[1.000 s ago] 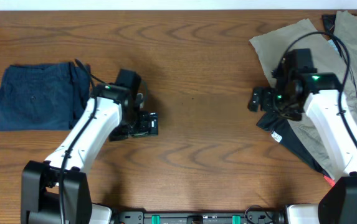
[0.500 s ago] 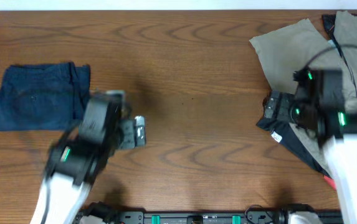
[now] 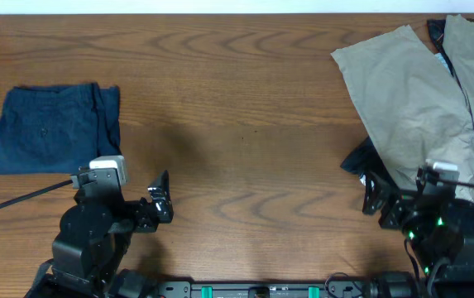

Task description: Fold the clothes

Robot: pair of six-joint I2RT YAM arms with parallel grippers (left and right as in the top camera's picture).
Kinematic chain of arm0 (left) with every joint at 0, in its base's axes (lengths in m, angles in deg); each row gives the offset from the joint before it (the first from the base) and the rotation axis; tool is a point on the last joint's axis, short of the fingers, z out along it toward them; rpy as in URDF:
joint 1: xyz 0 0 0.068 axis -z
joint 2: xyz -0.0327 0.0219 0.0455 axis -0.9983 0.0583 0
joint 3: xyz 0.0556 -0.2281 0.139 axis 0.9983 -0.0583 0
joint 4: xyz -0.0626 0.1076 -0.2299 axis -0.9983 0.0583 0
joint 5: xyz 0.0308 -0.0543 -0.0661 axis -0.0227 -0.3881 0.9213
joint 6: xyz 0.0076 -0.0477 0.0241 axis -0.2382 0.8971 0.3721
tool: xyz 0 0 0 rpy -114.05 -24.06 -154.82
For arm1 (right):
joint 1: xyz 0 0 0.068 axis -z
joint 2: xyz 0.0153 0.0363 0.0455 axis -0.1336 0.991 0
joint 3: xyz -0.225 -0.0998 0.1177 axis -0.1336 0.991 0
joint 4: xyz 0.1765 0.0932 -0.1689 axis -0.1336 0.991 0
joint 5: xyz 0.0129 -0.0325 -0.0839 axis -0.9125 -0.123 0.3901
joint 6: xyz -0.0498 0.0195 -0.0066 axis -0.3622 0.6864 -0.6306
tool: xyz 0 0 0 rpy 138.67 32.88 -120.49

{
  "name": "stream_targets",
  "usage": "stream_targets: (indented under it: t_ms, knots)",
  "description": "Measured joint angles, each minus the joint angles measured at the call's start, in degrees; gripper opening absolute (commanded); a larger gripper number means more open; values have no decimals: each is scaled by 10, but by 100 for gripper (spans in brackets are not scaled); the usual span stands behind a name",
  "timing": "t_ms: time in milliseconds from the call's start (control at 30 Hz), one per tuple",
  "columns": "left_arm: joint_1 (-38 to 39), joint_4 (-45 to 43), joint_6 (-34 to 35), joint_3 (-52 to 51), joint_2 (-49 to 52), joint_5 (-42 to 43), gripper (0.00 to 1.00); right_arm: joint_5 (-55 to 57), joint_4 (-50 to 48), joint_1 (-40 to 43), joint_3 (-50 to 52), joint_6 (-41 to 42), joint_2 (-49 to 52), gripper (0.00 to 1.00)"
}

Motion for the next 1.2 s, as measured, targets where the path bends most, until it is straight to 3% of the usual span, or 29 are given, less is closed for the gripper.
stream_targets:
  t_ms: [400, 867, 1200]
  knots:
    - [0, 0, 4, -5, 0, 0, 98, 0, 156, 0, 1, 0, -9, 99]
    - [0, 0, 4, -5, 0, 0, 98, 2, 157, 0, 3, -2, -34, 99]
    - [0, 0, 4, -6, 0, 0, 98, 4, -42, 0, 85, -72, -164, 99]
